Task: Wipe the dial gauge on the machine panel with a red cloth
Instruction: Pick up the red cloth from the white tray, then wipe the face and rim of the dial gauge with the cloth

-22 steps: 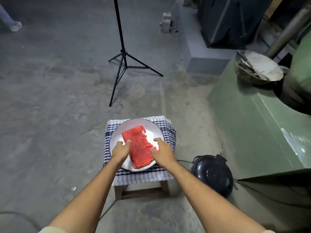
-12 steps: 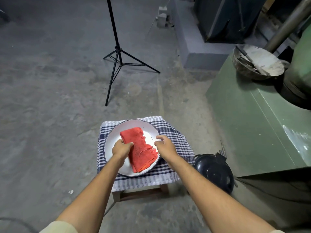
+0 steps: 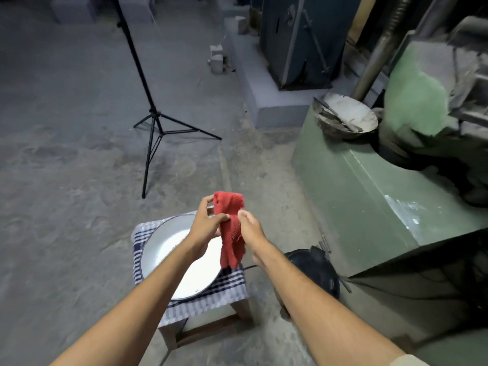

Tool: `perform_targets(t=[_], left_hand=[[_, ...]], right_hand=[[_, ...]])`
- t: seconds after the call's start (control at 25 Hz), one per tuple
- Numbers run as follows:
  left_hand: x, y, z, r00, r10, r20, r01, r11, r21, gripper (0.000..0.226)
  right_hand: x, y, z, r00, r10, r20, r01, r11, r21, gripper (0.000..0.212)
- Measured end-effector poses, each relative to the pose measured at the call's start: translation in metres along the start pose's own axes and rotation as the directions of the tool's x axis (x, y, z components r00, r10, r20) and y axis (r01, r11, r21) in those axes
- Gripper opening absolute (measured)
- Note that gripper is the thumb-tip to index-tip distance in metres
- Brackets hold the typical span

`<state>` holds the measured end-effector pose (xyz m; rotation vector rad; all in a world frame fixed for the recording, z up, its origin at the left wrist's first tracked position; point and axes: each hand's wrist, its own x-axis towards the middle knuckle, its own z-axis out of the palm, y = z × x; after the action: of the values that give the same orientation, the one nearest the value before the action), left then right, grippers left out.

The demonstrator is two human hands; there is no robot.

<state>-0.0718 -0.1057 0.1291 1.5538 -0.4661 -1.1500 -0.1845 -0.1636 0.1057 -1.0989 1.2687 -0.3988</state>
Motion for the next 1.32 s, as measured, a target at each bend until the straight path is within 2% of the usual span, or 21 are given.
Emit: perform_targets(t=[0.08,0.2,0.28,0.36,0.52,0.68,0.8,0.96,1.04,1.2,1.32], left_hand=[[-0.013,0.034,0.032,0.991,-0.007,0.136,0.007,1.000,0.000,0.040],[-0.035,0.078,0.086,0.933,-0.076,0.350,0.059,0.996,0.061,0.035],[-0.050,0.104,0.122,0.904,-0.065,0.422,0.015,0.993,0.119,0.041],[-0.072,0.132,0.170,0.891,0.004,0.454,-0.077,0.987,0.143,0.041],[-0.124,0.169,0.269,0.855,0.197,0.480,-0.330,0.920,0.211,0.034],[-0.220,0.185,0.417,0.704,0.320,0.634,-0.564,0.794,0.226,0.028],[-0.321,0.186,0.529,0.536,0.388,0.750,-0.709,0.689,0.150,0.029],[-0.466,0.169,0.658,0.322,0.389,0.863,-0.764,0.646,-0.006,0.022],[-0.523,0.159,0.705,0.239,0.390,0.890,-0.806,0.591,-0.043,0.021],[-0.615,0.137,0.784,0.153,0.385,0.910,-0.879,0.474,-0.053,0.046],[-0.657,0.125,0.823,0.091,0.408,0.909,-0.921,0.381,-0.079,0.058]], right_hand=[[-0.016,-0.025,-0.032,0.999,0.053,0.007,-0.053,0.972,0.229,0.048],[-0.047,-0.054,-0.092,0.991,0.108,0.077,-0.132,0.787,0.603,0.078],[-0.072,-0.066,-0.134,0.995,0.064,0.076,-0.099,0.639,0.763,0.094],[-0.110,-0.076,-0.189,1.000,0.000,0.014,-0.012,0.547,0.837,0.104],[-0.202,-0.083,-0.299,0.987,-0.125,-0.103,0.152,0.491,0.858,0.099],[-0.315,-0.066,-0.441,0.936,-0.165,-0.312,0.353,0.443,0.824,0.074],[-0.415,-0.043,-0.537,0.848,-0.165,-0.503,0.525,0.383,0.760,0.058],[-0.554,-0.005,-0.645,0.722,-0.158,-0.674,0.684,0.311,0.660,0.057],[-0.611,0.011,-0.686,0.672,-0.138,-0.728,0.729,0.295,0.617,0.056],[-0.708,0.046,-0.762,0.585,-0.125,-0.801,0.795,0.285,0.536,0.062],[-0.757,0.064,-0.803,0.563,-0.131,-0.816,0.812,0.273,0.517,0.062]])
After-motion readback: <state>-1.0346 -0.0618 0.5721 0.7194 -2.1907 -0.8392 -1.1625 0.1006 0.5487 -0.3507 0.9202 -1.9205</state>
